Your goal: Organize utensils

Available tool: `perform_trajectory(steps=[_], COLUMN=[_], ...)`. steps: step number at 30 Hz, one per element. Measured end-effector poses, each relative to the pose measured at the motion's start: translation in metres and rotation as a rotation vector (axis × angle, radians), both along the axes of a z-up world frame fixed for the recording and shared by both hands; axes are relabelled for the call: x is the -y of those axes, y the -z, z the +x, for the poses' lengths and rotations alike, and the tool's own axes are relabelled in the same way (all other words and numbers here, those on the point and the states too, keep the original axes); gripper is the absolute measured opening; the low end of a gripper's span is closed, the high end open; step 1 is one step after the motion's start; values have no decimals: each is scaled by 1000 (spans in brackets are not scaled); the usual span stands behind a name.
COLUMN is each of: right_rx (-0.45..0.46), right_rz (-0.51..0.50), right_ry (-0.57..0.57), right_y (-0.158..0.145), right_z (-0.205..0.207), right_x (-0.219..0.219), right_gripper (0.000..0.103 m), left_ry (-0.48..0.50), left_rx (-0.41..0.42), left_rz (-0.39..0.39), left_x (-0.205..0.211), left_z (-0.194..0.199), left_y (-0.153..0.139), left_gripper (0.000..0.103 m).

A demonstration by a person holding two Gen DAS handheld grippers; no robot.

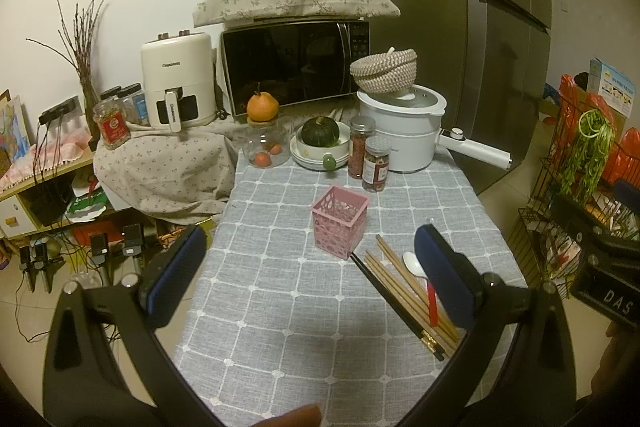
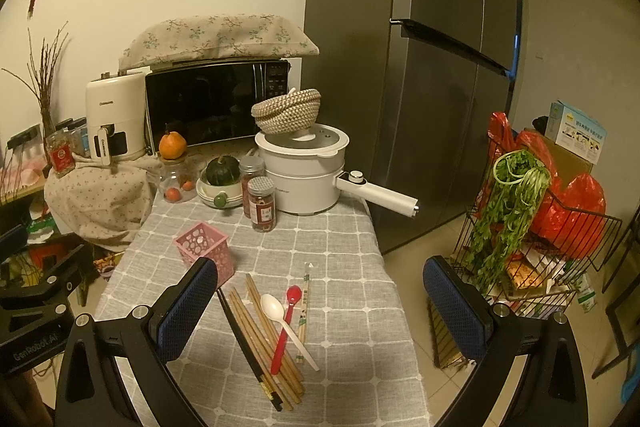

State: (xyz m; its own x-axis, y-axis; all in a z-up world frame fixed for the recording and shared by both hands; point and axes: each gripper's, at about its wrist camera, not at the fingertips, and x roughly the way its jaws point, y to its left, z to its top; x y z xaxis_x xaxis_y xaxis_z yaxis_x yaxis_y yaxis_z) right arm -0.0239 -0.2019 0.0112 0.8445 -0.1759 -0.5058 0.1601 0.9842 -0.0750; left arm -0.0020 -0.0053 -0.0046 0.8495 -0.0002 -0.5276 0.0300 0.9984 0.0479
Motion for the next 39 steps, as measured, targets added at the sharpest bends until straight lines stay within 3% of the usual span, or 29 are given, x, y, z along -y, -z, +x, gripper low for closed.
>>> perform_trajectory(steps=[39], right_rx=[-1], right_rz=[8], right_ry=[16], right_y=[1], right_z=[2], right_x=[7], right_gripper=[103], left_ry=[-3], left_rx=[-11], left_rz=[1], left_x=[-5], left_z=[0], left_y=[3], left_gripper=[103])
